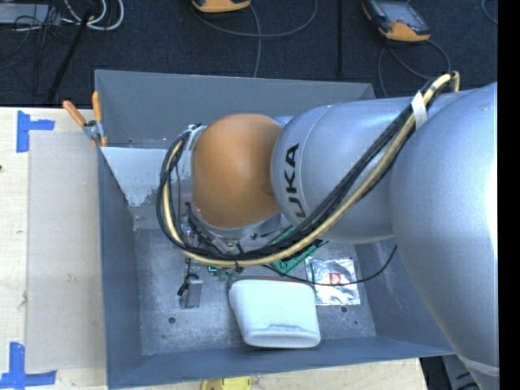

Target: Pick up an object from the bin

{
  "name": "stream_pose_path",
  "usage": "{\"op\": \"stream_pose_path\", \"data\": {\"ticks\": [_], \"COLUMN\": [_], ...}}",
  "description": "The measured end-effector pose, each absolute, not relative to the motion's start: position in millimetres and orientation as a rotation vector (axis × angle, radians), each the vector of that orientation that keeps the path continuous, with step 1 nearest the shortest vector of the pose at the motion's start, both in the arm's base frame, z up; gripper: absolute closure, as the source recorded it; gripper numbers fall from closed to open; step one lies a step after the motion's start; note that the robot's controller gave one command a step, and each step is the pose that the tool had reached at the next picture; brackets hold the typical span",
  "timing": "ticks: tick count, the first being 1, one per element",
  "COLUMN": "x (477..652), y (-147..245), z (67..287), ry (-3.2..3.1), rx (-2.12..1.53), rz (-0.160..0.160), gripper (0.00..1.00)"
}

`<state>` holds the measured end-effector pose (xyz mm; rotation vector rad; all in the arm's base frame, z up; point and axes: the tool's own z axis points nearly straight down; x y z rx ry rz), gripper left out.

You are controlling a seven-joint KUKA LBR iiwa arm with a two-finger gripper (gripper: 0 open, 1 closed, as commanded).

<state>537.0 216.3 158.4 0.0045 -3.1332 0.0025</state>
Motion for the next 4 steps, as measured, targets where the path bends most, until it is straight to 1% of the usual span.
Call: {"op": "stream_pose_path", "data": {"ticks": [1, 2, 3, 4], "x": [530.0, 480.3, 498.7, 502.6], "y": [149.7, 98.6, 76.1, 78.3], "z": [175.3, 166.6, 83.0, 86.2], "ry": [-3.136, -3.124, -2.926, -2.945], "rx": [-0.135, 0.282, 1.142, 1.143], "rz": [0.005, 0.003, -0.007, -0.01], "gripper": [0.0, 0.0, 0.0, 1.0]}}
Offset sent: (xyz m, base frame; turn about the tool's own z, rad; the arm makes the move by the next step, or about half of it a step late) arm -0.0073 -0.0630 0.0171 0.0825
